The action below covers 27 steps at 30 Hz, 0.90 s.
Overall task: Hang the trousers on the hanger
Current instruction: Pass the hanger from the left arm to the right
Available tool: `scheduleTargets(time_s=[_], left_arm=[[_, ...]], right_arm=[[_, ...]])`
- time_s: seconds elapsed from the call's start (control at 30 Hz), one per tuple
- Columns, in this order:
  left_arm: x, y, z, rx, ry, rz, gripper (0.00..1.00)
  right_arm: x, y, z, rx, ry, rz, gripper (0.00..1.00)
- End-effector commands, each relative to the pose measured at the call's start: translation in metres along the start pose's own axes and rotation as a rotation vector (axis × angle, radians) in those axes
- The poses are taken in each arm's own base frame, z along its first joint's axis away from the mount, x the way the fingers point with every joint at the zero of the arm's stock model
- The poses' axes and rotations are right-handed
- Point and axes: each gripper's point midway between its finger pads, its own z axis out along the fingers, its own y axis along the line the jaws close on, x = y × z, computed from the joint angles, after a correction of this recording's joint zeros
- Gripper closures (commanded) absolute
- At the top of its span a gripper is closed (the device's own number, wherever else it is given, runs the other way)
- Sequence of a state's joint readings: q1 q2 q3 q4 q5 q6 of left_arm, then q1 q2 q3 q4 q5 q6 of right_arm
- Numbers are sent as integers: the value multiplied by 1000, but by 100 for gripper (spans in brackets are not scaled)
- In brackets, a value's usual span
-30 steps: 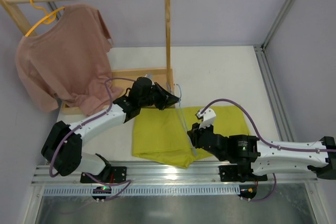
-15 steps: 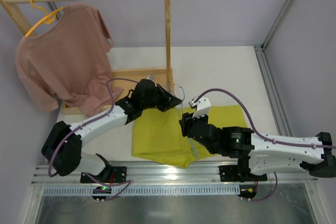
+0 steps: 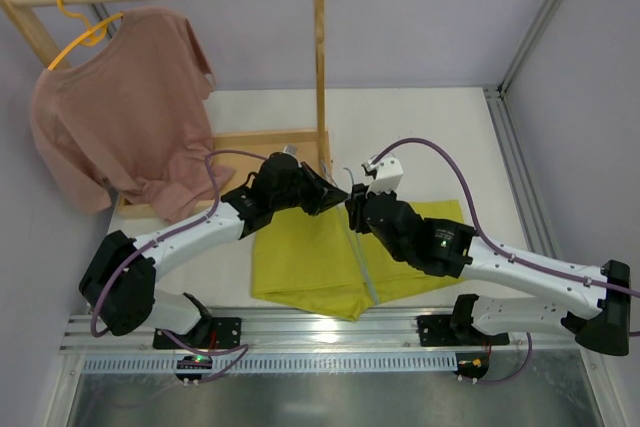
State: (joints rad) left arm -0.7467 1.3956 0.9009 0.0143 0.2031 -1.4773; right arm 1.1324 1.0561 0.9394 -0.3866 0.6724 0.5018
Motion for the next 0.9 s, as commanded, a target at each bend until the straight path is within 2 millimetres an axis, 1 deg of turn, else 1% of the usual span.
scheduleTargets(time_s=[0.0, 0.2, 0.37, 0.47, 0.5, 0.57, 0.6, 0.67, 0.7, 0.73, 0.77, 0.8, 0.83, 0.87], left_arm=[[3, -29, -11, 81, 6, 21, 100], [9, -30, -11, 89, 18, 20, 100], [10, -32, -17, 100, 21, 26, 100], [11, -30, -20, 102, 22, 29, 100], [11, -29, -21, 100, 21, 29, 100], [12, -27, -22, 94, 22, 32, 100], [12, -26, -23, 93, 23, 33, 100], [12, -24, -23, 85, 21, 41, 96], [11, -21, -24, 72, 13, 49, 93], [8, -29, -29, 75, -6, 88, 83], [3, -17, -31, 9, -40, 92, 74], [0, -17, -34, -6, -56, 103, 66], [-4, -22, -39, 2, -79, 109, 52], [-5, -23, -42, 2, -89, 111, 46]], right_arm=[[-21, 20, 0, -81, -60, 42, 62], [-15, 24, 10, -64, -43, 40, 65], [-5, 20, 21, -20, -18, 41, 67], [-4, 21, 23, -19, -16, 53, 78], [-5, 21, 23, -16, -20, 60, 86], [-5, 20, 22, -14, -25, 73, 94], [-6, 20, 22, -15, -30, 81, 96], [-6, 18, 20, -12, -34, 85, 96], [-7, 17, 19, -11, -35, 85, 96], [-9, 16, 17, -15, -38, 89, 96], [-9, 15, 16, -17, -39, 88, 96], [-9, 15, 15, -19, -38, 94, 96], [-9, 14, 13, -17, -36, 98, 96], [-11, 13, 10, -18, -37, 106, 96]])
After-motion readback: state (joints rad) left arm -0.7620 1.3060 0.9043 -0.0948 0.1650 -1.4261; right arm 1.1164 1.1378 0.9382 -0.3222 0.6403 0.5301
